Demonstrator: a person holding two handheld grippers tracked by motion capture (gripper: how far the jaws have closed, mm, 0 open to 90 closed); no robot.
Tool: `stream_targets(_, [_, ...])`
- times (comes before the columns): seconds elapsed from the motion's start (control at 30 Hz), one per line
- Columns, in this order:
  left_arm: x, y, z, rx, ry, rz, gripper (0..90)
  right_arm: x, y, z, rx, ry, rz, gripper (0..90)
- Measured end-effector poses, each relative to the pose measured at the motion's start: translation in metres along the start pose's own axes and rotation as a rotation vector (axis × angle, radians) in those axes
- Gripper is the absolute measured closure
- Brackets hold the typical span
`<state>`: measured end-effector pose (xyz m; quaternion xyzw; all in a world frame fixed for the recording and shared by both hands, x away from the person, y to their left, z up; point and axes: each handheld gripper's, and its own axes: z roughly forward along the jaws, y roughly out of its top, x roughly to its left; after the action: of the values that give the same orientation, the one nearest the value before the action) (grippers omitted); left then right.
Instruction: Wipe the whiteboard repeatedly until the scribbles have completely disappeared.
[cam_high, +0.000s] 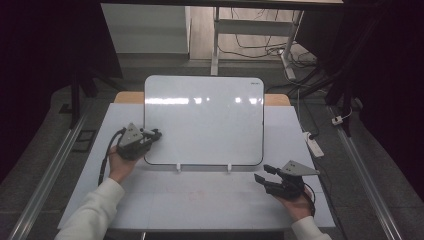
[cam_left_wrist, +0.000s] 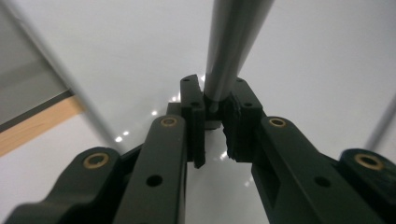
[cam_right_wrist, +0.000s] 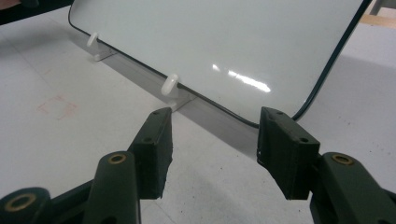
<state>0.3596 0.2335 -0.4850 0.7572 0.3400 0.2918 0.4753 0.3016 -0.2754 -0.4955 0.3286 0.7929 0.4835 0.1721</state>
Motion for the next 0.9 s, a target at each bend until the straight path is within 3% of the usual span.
stream_targets(0.1, [0.015, 0.004, -0.003, -0.011, 0.014, -0.045, 78.2, 0.000, 0.001, -0.002, -0.008, -0.004, 0.001, 45.4])
stream_targets(0.23, [0.006, 0.001, 0.000, -0.001, -0.021, -0.036, 78.2, -0.001, 0.000, -0.001, -0.006, -0.001, 0.003, 45.4])
stream_targets(0.37, [-0.008, -0.003, 0.001, 0.024, -0.045, 0.006, 78.2, 0.000, 0.000, 0.000, 0.001, 0.003, -0.002, 45.3])
stream_targets(0.53, [-0.003, -0.005, -0.003, 0.033, -0.040, -0.004, 78.2, 0.000, 0.002, -0.003, -0.014, -0.004, 0.003, 45.3])
stream_targets(0.63, [0.002, 0.003, -0.001, 0.024, -0.013, -0.004, 78.2, -0.001, 0.002, -0.004, -0.014, -0.004, 0.002, 45.3])
stream_targets(0.7, [0.005, 0.008, 0.003, 0.015, -0.013, -0.028, 78.2, 0.000, 0.002, -0.003, -0.012, -0.003, 0.000, 45.3])
stream_targets(0.83, [-0.008, 0.013, 0.014, 0.017, -0.054, -0.008, 78.2, 0.001, 0.003, -0.003, -0.016, 0.001, -0.001, 45.3])
stream_targets(0.9, [-0.018, 0.014, 0.018, 0.035, -0.075, 0.027, 78.2, 0.001, 0.002, -0.002, -0.014, 0.002, -0.003, 45.3])
